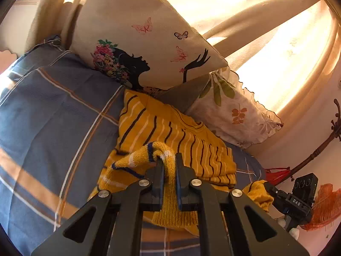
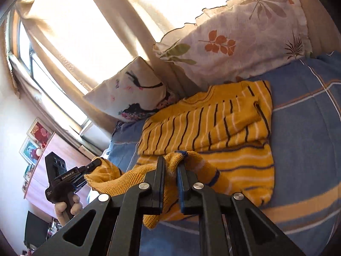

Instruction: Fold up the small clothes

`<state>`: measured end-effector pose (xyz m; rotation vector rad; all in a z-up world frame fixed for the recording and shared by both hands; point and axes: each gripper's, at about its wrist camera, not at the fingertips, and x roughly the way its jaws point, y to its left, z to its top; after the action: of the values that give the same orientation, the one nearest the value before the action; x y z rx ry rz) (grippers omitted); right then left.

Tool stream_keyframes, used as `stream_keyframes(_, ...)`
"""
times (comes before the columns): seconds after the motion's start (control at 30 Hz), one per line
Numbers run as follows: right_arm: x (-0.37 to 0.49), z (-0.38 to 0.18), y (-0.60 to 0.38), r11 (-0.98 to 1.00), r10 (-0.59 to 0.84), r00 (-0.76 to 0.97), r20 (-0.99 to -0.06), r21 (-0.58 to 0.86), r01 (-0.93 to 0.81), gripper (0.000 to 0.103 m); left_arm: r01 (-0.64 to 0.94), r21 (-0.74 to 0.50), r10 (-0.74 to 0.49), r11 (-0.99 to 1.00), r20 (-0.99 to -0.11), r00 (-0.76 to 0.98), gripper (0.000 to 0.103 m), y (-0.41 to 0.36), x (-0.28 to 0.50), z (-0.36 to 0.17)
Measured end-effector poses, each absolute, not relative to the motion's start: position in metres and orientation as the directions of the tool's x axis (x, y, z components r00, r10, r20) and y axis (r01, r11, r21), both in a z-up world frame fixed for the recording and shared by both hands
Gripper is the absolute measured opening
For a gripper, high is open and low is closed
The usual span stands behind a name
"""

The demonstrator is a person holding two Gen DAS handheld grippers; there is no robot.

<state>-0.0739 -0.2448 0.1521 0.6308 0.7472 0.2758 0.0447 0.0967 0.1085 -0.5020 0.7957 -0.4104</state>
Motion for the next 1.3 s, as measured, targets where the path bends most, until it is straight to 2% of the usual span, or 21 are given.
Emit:
stream_keyframes(0.13, 0.017, 0.128, -0.273, 0.805, 0.36, 0.684, -0.634, 0.582, 0.116, 0.012, 0.122, -0.493, -0.457, 0.861, -0.646, 0.612, 0.009, 0.058, 0.136, 0.09)
stream_keyframes(0.2, 0.057, 0.107, -0.284, 0.839, 0.262, 0.654, -0.71, 0.502, 0.209, 0.016, 0.093, -0.468, -0.43, 0.879, -0.693, 0.578, 0.011, 0.047, 0.175, 0.073)
stream_keyframes(0.3, 0.097, 0.075, -0.3, 0.86, 0.162, 0.58, -0.799, 0.402, 0.314, 0.019, 0.028, -0.524, -0.462, 0.851, -0.722, 0.516, 0.011, 0.05, 0.207, 0.047)
stream_keyframes(0.4, 0.1, 0.072, -0.313, 0.831, 0.18, 0.605, -0.776, 0.449, 0.329, 0.032, 0.035, -0.577, -0.515, 0.816, -0.696, 0.5, 0.016, 0.061, 0.208, 0.044)
stream_keyframes(0.43, 0.096, 0.078, -0.315, 0.832, 0.18, 0.628, -0.757, 0.458, 0.313, 0.04, 0.051, -0.577, -0.52, 0.815, -0.689, 0.505, 0.017, 0.064, 0.204, 0.048)
stream_keyframes(0.47, 0.091, 0.085, -0.314, 0.842, 0.171, 0.648, -0.742, 0.451, 0.295, 0.049, 0.062, -0.574, -0.519, 0.817, -0.683, 0.515, 0.022, 0.068, 0.2, 0.052)
stream_keyframes(0.5, 0.084, 0.094, -0.312, 0.859, 0.155, 0.664, -0.731, 0.432, 0.274, 0.052, 0.071, -0.57, -0.516, 0.818, -0.675, 0.528, 0.03, 0.073, 0.196, 0.057)
stream_keyframes(0.57, 0.076, 0.106, -0.301, 0.9, 0.118, 0.677, -0.727, 0.367, 0.237, 0.053, 0.073, -0.558, -0.495, 0.826, -0.658, 0.567, 0.046, 0.085, 0.187, 0.068)
stream_keyframes(0.6, 0.072, 0.11, -0.296, 0.916, 0.103, 0.678, -0.727, 0.336, 0.221, 0.053, 0.07, -0.552, -0.48, 0.831, -0.648, 0.591, 0.049, 0.092, 0.181, 0.074)
stream_keyframes(0.7, 0.061, 0.119, -0.276, 0.947, 0.091, 0.689, -0.719, 0.276, 0.163, 0.053, 0.087, -0.531, -0.459, 0.843, -0.628, 0.628, 0.05, 0.105, 0.167, 0.091)
stream_keyframes(0.8, 0.059, 0.117, -0.256, 0.96, 0.147, 0.683, -0.715, 0.269, 0.075, 0.053, 0.191, -0.466, -0.474, 0.864, -0.624, 0.621, 0.05, 0.092, 0.151, 0.103)
stream_keyframes(0.93, 0.077, 0.098, -0.229, 0.96, 0.225, 0.631, -0.742, 0.28, -0.014, 0.052, 0.339, -0.423, -0.542, 0.84, -0.662, 0.517, 0.05, 0.049, 0.149, 0.091)
stream_keyframes(1.0, 0.091, 0.086, -0.219, 0.954, 0.259, 0.6, -0.757, 0.297, -0.039, 0.052, 0.37, -0.388, -0.532, 0.844, -0.693, 0.486, 0.05, 0.027, 0.159, 0.077)
stream_keyframes(1.07, 0.108, 0.073, -0.215, 0.965, 0.231, 0.575, -0.785, 0.262, -0.029, 0.052, 0.349, -0.326, -0.467, 0.879, -0.734, 0.493, 0.05, 0.015, 0.179, 0.064)
stream_keyframes(1.13, 0.125, 0.062, -0.217, 0.989, 0.118, 0.562, -0.819, 0.147, 0.007, 0.052, 0.265, -0.297, -0.395, 0.917, -0.758, 0.519, 0.05, 0.021, 0.203, 0.051)
stream_keyframes(1.3, 0.154, 0.049, -0.263, 0.98, -0.03, 0.57, -0.821, 0.089, 0.179, 0.049, 0.121, -0.44, -0.436, 0.89, -0.738, 0.515, 0.044, 0.063, 0.235, 0.039)
